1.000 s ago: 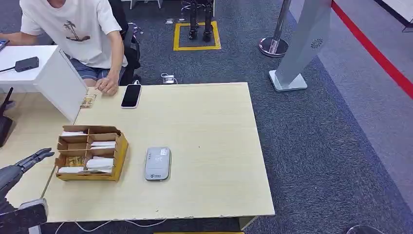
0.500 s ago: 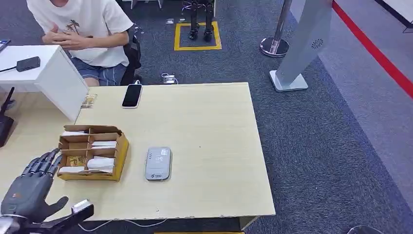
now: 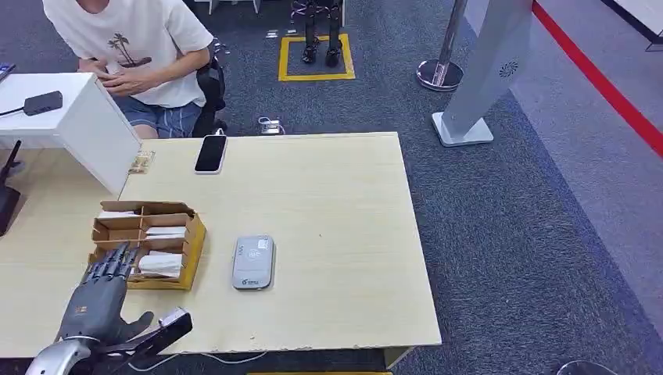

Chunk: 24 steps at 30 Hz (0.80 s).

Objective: Pass the card to the sensor for recognition and then transmit it.

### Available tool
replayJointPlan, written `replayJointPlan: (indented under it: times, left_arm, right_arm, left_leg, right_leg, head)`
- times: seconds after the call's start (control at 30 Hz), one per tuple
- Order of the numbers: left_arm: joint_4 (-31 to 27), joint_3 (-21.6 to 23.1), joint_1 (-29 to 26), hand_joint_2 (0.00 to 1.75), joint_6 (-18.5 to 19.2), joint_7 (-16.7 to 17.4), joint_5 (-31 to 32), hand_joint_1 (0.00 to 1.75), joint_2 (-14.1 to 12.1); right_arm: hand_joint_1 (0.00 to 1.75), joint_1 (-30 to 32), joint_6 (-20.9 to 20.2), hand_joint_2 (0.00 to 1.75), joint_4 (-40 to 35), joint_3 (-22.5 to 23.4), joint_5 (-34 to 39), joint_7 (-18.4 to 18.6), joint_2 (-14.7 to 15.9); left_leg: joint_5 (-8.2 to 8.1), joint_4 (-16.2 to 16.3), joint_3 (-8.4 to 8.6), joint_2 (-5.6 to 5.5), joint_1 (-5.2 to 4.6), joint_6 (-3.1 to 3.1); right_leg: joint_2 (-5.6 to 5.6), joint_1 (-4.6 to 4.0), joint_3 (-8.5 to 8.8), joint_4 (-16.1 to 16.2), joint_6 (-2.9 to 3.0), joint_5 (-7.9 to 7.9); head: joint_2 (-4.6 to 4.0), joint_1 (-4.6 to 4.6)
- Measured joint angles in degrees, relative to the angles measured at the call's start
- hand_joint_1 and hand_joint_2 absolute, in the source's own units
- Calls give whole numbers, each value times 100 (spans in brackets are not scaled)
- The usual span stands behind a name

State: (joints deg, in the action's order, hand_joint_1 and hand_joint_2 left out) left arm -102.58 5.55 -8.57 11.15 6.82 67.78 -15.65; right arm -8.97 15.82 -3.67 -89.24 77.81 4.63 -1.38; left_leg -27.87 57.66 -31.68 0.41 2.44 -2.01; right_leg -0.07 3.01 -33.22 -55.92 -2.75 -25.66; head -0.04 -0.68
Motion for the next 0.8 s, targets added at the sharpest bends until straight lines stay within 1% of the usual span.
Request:
replayJointPlan:
  times: [0.2,0.4,0.6,0.8]
  left_arm:
    - [188,-4,237,175,125,-217,195,0,177]
    - [333,-4,429,175,173,-282,291,0,280]
    - [424,-7,597,175,275,-274,450,0,295]
    - [425,-39,739,175,662,-173,603,0,195]
  right_arm:
    - [0,1,-13,0,0,0,-15,35,0]
    - [0,0,-13,0,2,0,-13,33,0]
    - [0,0,-13,0,4,0,20,31,0]
    - [0,3,-13,0,11,0,59,48,0]
  left_leg:
    - [0,1,1,0,0,0]
    - [1,1,1,0,0,1]
    - [1,0,0,0,0,1]
    - [1,0,0,0,1,1]
  right_leg:
    - [0,0,1,0,0,1]
    - [0,0,0,0,0,1]
    - [0,0,0,0,0,1]
    - [0,0,0,0,0,1]
  head:
    - [0,0]
    - [0,0]
    - [0,0]
    - [0,0]
